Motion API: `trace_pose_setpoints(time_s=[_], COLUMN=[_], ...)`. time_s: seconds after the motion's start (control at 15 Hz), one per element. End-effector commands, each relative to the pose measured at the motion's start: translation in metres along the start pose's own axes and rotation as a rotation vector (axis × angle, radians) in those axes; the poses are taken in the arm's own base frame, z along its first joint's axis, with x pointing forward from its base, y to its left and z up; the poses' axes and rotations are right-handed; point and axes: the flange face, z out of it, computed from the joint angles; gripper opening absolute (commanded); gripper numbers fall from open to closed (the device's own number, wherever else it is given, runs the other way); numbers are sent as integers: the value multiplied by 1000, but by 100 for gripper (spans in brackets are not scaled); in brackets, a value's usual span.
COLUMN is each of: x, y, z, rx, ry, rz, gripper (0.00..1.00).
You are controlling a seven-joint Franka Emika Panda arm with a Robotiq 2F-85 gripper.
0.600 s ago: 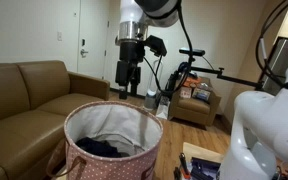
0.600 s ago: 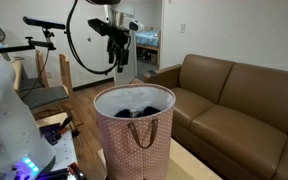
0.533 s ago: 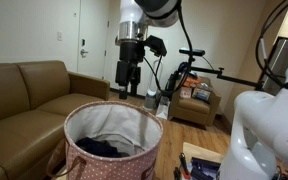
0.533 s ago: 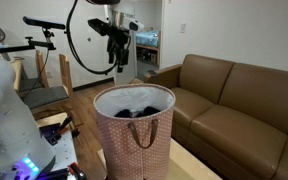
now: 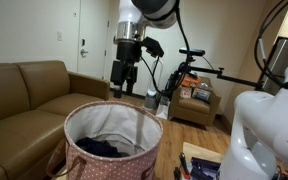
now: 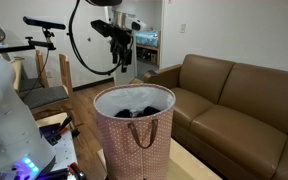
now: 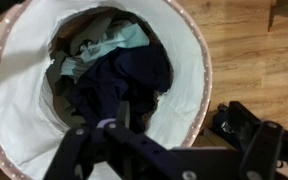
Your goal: Pull out the dark blue clothing from the pink laundry bag
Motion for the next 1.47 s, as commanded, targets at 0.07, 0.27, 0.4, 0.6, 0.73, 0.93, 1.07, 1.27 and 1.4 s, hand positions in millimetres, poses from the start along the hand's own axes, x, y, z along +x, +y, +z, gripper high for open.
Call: trace_pose_setpoints(time_s=[0.07, 0.27, 0.4, 0.6, 0.73, 0.93, 1.07, 1.27, 1.4], x=[50, 80, 96, 113, 120, 132, 138, 134, 138], y=[12, 18, 24, 37, 49, 65, 73, 72, 73], z=[37, 86, 118, 163, 192, 225, 241, 242, 245], rx=[68, 124, 131, 101, 54, -2, -26, -7, -8], ry=[-19, -64, -77, -121, -152, -162, -184, -193, -194], rz=[39, 97, 142, 171, 189, 206, 203, 194, 194], gripper=[100, 100, 100, 100, 100, 100, 100, 100, 100])
